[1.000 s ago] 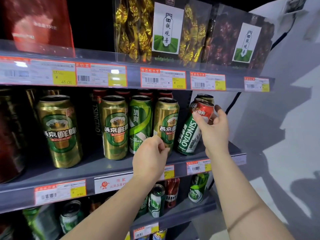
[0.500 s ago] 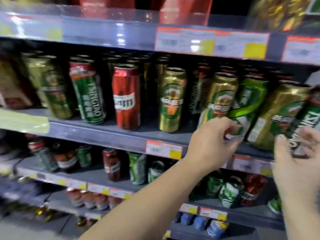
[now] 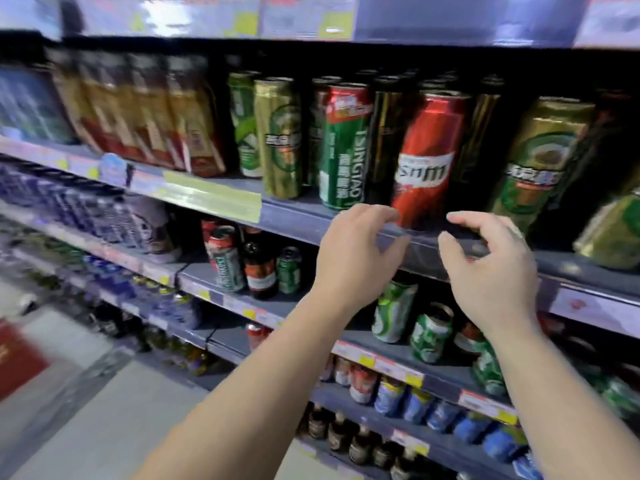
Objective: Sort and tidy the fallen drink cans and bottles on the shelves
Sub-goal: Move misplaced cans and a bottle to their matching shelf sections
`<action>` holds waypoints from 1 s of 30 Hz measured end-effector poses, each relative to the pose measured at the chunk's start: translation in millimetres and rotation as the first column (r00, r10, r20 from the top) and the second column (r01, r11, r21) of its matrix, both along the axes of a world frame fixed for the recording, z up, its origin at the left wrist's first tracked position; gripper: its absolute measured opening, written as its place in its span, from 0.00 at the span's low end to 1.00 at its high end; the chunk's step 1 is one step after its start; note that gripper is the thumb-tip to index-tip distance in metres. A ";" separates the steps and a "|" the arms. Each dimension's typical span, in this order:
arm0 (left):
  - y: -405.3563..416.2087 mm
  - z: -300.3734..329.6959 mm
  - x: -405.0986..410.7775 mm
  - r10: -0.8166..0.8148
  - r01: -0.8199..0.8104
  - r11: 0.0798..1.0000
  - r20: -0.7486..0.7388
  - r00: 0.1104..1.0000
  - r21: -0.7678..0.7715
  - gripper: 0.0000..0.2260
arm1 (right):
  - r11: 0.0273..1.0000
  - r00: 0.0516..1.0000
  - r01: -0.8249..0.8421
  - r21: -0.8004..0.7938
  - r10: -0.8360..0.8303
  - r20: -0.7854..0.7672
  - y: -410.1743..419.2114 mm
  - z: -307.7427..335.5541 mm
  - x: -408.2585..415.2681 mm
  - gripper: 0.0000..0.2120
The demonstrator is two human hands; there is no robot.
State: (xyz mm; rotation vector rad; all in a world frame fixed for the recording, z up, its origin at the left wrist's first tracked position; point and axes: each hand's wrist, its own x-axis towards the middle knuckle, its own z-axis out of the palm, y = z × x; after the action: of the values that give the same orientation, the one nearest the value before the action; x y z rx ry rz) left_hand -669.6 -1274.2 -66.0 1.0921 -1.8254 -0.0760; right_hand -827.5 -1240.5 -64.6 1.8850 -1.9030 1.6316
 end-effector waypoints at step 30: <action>-139.2 -104.8 218.0 0.236 -0.044 0.752 -0.206 0.950 0.658 0.17 | 0.812 0.988 -0.150 0.564 0.110 0.105 -19.8 -79.0 206.0 0.08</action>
State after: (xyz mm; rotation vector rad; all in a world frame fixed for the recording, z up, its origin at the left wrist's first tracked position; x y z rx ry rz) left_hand -451.6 -1413.4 -170.8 1.6040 -1.4711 -0.7903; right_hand -621.5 -1260.4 -143.6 2.2150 -2.5693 1.2413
